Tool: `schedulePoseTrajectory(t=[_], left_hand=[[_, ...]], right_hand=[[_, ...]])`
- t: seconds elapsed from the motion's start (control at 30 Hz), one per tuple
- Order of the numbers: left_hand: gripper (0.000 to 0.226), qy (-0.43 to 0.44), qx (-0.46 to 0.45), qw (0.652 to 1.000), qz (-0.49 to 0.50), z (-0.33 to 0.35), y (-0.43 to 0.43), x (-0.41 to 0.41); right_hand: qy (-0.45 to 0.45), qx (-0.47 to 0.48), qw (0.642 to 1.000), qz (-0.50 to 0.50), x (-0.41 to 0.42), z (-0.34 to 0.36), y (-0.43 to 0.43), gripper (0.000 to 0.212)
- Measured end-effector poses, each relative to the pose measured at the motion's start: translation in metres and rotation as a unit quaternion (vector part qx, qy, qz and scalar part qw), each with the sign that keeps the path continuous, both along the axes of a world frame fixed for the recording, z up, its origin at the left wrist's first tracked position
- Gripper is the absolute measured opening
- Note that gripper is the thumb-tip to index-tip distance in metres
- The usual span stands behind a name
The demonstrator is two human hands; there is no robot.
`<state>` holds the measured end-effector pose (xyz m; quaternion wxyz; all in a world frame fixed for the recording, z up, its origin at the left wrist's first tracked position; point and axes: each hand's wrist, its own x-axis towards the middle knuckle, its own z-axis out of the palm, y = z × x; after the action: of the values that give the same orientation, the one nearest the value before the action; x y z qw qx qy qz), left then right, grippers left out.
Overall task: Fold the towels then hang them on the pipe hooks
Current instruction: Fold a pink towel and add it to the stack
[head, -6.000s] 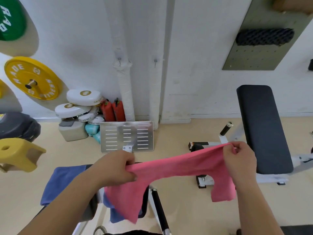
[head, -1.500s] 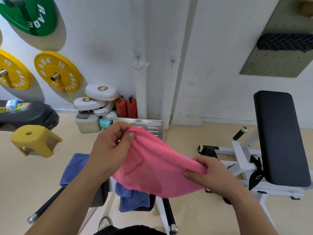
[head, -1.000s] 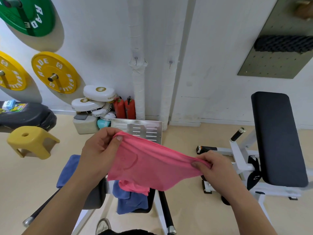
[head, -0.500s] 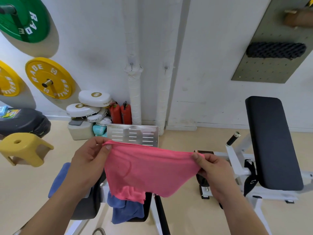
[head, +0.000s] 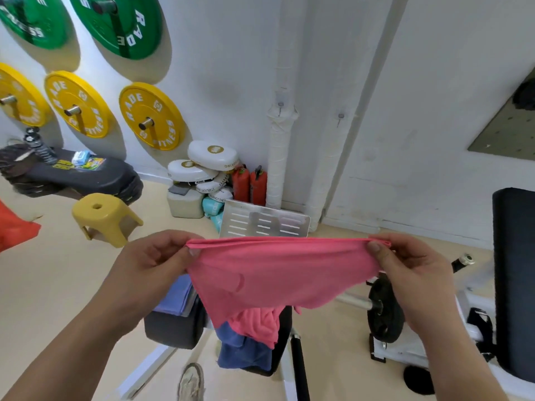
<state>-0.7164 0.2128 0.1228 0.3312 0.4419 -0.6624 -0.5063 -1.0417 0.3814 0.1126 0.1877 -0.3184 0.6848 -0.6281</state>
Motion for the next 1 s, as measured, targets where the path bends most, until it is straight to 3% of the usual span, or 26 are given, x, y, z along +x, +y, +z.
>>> schedulePoseTrajectory(t=[0.13, 0.3, 0.47, 0.67, 0.87, 1.0], left_hand=[[0.023, 0.004, 0.007, 0.999, 0.044, 0.001, -0.013, 0.023], [0.022, 0.0, 0.024, 0.997, 0.068, -0.007, -0.027, 0.054], [0.024, 0.064, 0.203, 0.977, 0.03, -0.002, -0.052, 0.097], [0.036, 0.067, 0.248, 0.965, 0.057, -0.012, -0.088, 0.156], [0.025, 0.055, 0.169, 0.972, 0.153, -0.021, -0.103, 0.161], [0.024, 0.034, 0.109, 0.987, 0.112, -0.016, -0.087, 0.159]], right_hand=[[0.021, 0.046, 0.998, 0.047, 0.019, 0.0, -0.034, 0.016], [-0.027, 0.035, 0.998, 0.044, 0.053, -0.012, -0.06, 0.014], [-0.111, 0.091, 0.988, 0.047, 0.095, -0.021, -0.081, 0.006], [-0.197, 0.124, 0.973, 0.008, 0.166, -0.029, -0.117, 0.01], [-0.207, 0.129, 0.97, -0.017, 0.239, -0.02, -0.135, 0.016], [-0.208, 0.11, 0.972, 0.024, 0.304, -0.005, -0.143, 0.018]])
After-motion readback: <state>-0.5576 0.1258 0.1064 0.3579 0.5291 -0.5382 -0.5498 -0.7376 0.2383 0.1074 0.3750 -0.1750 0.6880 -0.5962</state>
